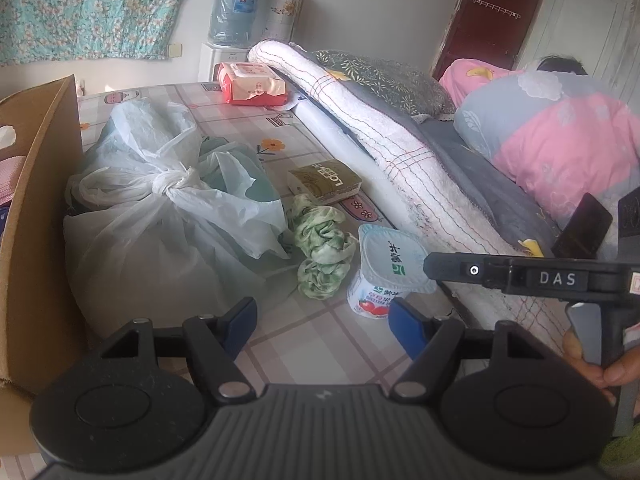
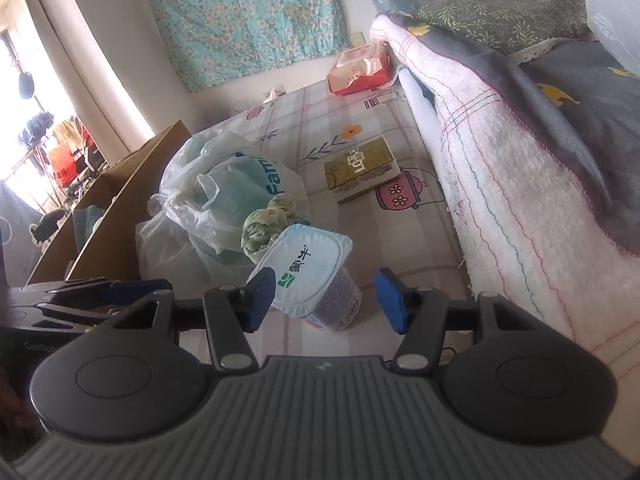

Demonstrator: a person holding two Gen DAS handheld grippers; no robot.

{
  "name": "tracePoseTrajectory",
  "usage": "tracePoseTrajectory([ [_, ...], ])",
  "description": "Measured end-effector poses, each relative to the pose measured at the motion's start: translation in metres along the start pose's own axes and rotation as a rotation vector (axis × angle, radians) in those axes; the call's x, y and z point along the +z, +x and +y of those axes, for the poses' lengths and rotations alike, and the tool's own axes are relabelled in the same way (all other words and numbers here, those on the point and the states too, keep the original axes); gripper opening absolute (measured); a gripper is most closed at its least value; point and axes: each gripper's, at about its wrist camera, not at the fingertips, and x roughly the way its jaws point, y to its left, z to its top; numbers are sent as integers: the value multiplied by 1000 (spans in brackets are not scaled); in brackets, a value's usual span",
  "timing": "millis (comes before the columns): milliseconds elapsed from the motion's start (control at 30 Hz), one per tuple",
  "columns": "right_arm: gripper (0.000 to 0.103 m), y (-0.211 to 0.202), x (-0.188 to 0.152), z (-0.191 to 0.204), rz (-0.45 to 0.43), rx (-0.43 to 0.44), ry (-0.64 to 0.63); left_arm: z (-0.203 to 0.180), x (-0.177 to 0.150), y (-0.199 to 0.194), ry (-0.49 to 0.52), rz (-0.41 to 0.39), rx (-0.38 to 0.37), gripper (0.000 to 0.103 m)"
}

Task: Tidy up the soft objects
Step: 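Lift the yogurt cup with the right tool and carry it toward the box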

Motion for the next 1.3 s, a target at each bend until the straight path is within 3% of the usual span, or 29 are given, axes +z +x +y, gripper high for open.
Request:
tracePoseTrajectory([
  [200,55,13,14,-26,-13,14,207,-1,-1,7,4,18,-11,73],
  [467,31,52,5,-38,37,110,369,-3,-4,14,16,45,-15,73],
  [800,29,58,-5,-36,111,209,449,-17,-8,32,91,102,-59,73],
  [933,29,63,-10,-30,147,244,456,-22,-10,41,129,129,-40,73],
  [1300,29,73,-11,-6,223,300,409,-18,-9,41,132,107,-33,65],
])
